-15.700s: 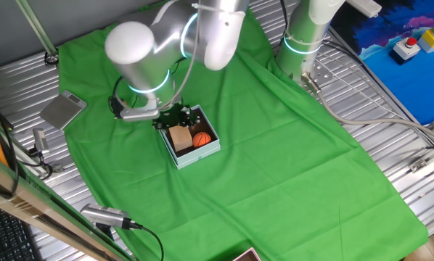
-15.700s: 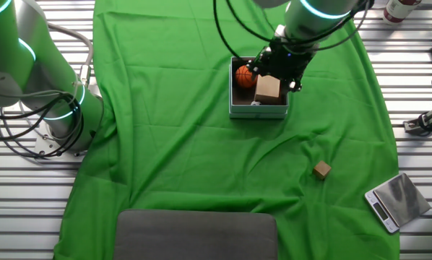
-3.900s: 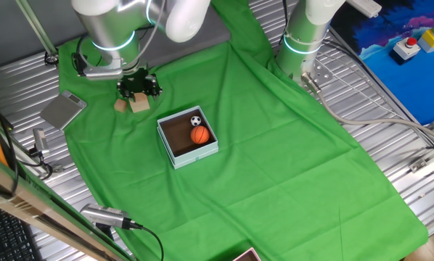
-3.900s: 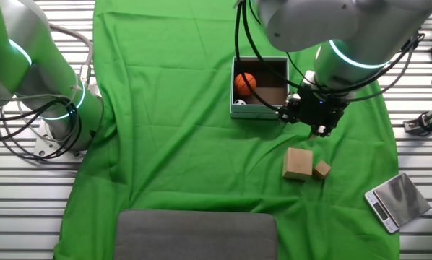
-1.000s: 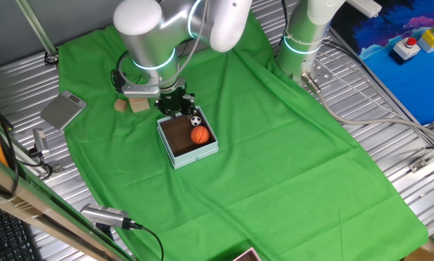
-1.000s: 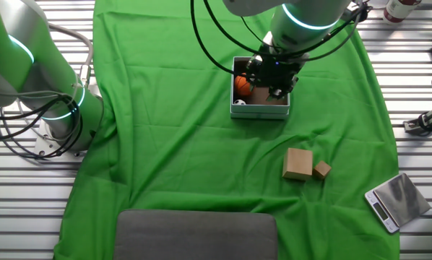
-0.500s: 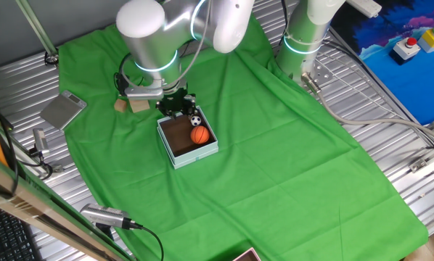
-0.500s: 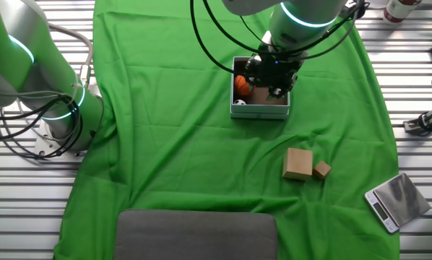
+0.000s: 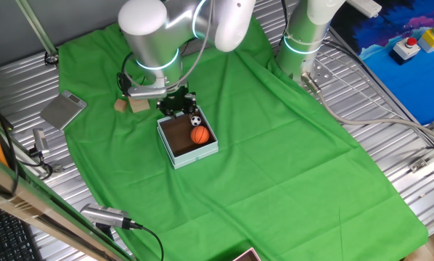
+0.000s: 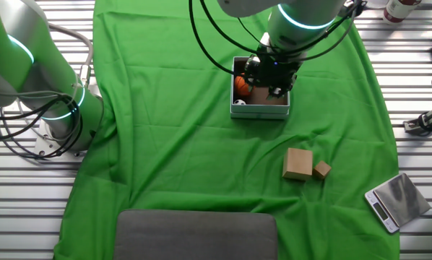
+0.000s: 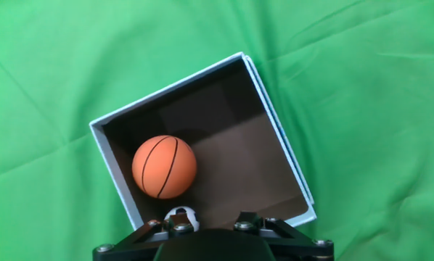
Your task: Take everything out of the gift box
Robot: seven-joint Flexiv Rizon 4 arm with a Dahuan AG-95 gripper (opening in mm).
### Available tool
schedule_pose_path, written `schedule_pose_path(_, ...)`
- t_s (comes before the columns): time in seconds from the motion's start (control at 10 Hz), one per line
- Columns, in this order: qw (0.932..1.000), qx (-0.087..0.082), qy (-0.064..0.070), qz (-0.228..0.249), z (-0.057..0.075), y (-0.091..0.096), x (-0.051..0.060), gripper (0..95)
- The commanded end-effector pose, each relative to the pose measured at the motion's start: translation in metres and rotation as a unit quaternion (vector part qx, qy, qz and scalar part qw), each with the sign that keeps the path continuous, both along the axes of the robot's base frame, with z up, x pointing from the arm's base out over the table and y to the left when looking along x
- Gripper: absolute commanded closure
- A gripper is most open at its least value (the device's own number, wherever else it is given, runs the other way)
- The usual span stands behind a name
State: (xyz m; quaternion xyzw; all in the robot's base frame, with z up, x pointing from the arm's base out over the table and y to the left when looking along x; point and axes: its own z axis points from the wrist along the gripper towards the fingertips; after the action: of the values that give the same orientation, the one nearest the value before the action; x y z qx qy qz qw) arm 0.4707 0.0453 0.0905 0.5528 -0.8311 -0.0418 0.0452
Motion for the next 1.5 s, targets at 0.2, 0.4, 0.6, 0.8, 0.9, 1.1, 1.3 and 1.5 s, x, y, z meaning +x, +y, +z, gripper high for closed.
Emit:
schedule_pose_path(0.2, 1.0000, -0.006, -0.002, -0.005, -0.001, 0.005, -0.001, 57.0)
schedule_pose_path(0.4, 0.9999, -0.007, -0.007, 0.004, -0.006, 0.012, -0.001, 57.0)
schedule_pose_path(0.6, 0.9999, -0.005, -0.010, 0.010, -0.013, 0.013, -0.001, 57.0)
schedule_pose_path(0.8, 0.9997, -0.007, -0.015, 0.015, -0.015, 0.012, -0.005, 57.0)
schedule_pose_path(0.9, 0.9997, -0.006, -0.020, 0.014, -0.016, 0.012, -0.009, 57.0)
schedule_pose_path(1.1, 0.9993, -0.008, -0.031, 0.020, -0.021, 0.011, -0.016, 57.0)
schedule_pose_path(1.3, 0.9990, -0.006, -0.036, 0.025, -0.028, 0.011, -0.019, 57.0)
schedule_pose_path(1.5, 0.9988, -0.007, -0.037, 0.032, -0.031, 0.011, -0.019, 57.0)
